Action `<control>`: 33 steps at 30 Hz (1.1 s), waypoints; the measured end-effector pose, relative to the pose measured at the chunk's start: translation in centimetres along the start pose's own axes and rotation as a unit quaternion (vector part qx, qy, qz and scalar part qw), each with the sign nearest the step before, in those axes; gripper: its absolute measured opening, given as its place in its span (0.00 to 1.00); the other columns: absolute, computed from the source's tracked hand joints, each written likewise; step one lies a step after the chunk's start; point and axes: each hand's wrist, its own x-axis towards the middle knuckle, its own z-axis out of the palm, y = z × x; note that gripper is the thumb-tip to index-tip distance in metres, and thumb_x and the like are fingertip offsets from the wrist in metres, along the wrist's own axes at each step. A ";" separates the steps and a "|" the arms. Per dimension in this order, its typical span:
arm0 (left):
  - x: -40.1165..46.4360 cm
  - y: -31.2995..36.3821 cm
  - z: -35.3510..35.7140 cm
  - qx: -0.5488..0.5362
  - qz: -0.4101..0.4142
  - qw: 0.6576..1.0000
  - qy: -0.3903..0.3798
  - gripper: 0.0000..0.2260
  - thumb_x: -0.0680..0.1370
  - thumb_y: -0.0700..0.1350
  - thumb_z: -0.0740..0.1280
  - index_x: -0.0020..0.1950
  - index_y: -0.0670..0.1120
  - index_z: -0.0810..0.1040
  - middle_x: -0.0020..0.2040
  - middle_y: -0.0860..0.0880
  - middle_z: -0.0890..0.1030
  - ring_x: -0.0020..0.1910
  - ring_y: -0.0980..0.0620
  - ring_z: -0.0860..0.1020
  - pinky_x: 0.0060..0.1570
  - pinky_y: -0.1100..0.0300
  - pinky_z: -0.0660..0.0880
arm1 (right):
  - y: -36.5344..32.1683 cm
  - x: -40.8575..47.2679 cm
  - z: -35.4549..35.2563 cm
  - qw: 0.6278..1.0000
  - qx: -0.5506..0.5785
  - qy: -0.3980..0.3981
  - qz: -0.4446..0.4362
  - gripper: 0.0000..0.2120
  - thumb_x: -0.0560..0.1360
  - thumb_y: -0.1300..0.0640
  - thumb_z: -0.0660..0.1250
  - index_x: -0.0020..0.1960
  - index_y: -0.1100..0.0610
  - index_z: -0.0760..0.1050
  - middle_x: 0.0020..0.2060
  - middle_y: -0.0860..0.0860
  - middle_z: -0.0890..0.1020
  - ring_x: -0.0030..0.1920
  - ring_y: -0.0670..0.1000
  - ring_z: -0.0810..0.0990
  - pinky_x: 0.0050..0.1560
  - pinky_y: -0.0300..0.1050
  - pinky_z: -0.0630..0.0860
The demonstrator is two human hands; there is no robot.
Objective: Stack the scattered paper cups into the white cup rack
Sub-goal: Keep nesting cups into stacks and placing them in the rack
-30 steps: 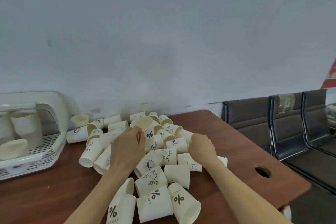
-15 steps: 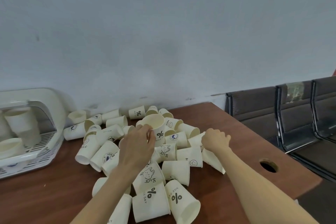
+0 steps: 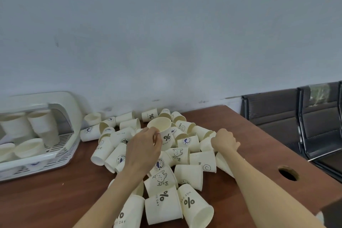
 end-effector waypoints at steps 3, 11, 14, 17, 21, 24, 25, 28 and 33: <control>-0.2 0.1 -0.6 0.001 -0.001 1.000 0.003 0.07 0.79 0.48 0.62 0.46 0.48 0.78 0.38 0.53 0.76 0.37 0.51 0.74 0.38 0.54 0.72 | -0.3 -0.3 -0.8 0.999 0.030 0.011 -0.005 0.02 0.75 0.61 0.59 0.46 0.56 0.70 0.50 0.54 0.78 0.53 0.57 0.76 0.60 0.52 0.66; -0.9 0.4 -2.5 -0.001 -0.011 1.000 0.015 0.08 0.79 0.48 0.61 0.46 0.48 0.78 0.38 0.53 0.77 0.38 0.51 0.74 0.37 0.56 0.70 | -1.0 -1.8 -2.7 0.990 -0.002 0.080 -0.115 0.11 0.75 0.61 0.56 0.53 0.57 0.75 0.48 0.55 0.80 0.50 0.58 0.77 0.53 0.51 0.67; -1.3 0.5 -3.3 -0.003 -0.018 1.000 0.015 0.08 0.79 0.48 0.61 0.46 0.49 0.77 0.38 0.54 0.76 0.38 0.52 0.74 0.36 0.58 0.67 | -1.7 -2.9 -3.0 0.981 -0.001 0.101 -0.163 0.12 0.76 0.61 0.55 0.55 0.56 0.75 0.48 0.55 0.82 0.52 0.58 0.77 0.55 0.52 0.67; -1.6 0.3 -4.3 -0.001 -0.021 1.000 0.010 0.08 0.80 0.49 0.60 0.46 0.49 0.77 0.38 0.53 0.76 0.39 0.51 0.74 0.37 0.58 0.65 | -2.8 -4.2 -3.3 0.971 -0.006 0.122 -0.207 0.12 0.76 0.62 0.56 0.54 0.56 0.76 0.47 0.54 0.83 0.52 0.58 0.78 0.56 0.52 0.68; -1.7 -0.6 -5.6 0.006 -0.026 1.000 0.009 0.08 0.79 0.49 0.60 0.45 0.49 0.76 0.38 0.54 0.75 0.39 0.50 0.74 0.38 0.56 0.67 | -4.5 -5.9 -3.7 0.959 0.016 0.134 -0.249 0.11 0.76 0.61 0.55 0.51 0.54 0.75 0.44 0.53 0.82 0.50 0.59 0.77 0.54 0.52 0.67; -1.8 -1.2 -6.8 0.011 -0.024 0.999 0.021 0.09 0.79 0.49 0.60 0.45 0.49 0.77 0.37 0.54 0.75 0.38 0.51 0.72 0.38 0.57 0.67 | -5.9 -7.0 -3.9 0.952 0.014 0.140 -0.274 0.10 0.77 0.59 0.55 0.50 0.56 0.75 0.44 0.53 0.82 0.49 0.59 0.77 0.53 0.52 0.69; -1.8 -1.4 -7.3 0.014 -0.023 0.999 0.022 0.09 0.79 0.49 0.59 0.45 0.49 0.77 0.37 0.54 0.74 0.39 0.51 0.72 0.38 0.57 0.68 | -6.4 -7.5 -3.9 0.950 0.013 0.139 -0.280 0.10 0.77 0.59 0.55 0.49 0.56 0.75 0.44 0.54 0.82 0.48 0.59 0.77 0.52 0.52 0.70; -2.0 -2.4 -8.5 0.022 -0.027 0.999 0.018 0.09 0.80 0.49 0.59 0.46 0.49 0.77 0.39 0.54 0.75 0.39 0.52 0.74 0.38 0.56 0.69 | -8.2 -8.7 -3.9 0.944 0.012 0.135 -0.302 0.09 0.77 0.59 0.55 0.49 0.56 0.74 0.43 0.54 0.82 0.47 0.59 0.77 0.50 0.52 0.70; -2.9 -4.7 -10.1 0.027 -0.055 0.997 0.037 0.09 0.79 0.50 0.59 0.47 0.51 0.77 0.40 0.54 0.77 0.43 0.51 0.76 0.39 0.55 0.71 | -11.3 -11.6 -3.4 0.923 0.008 0.126 -0.363 0.10 0.78 0.58 0.55 0.51 0.57 0.75 0.44 0.54 0.82 0.49 0.59 0.77 0.51 0.51 0.70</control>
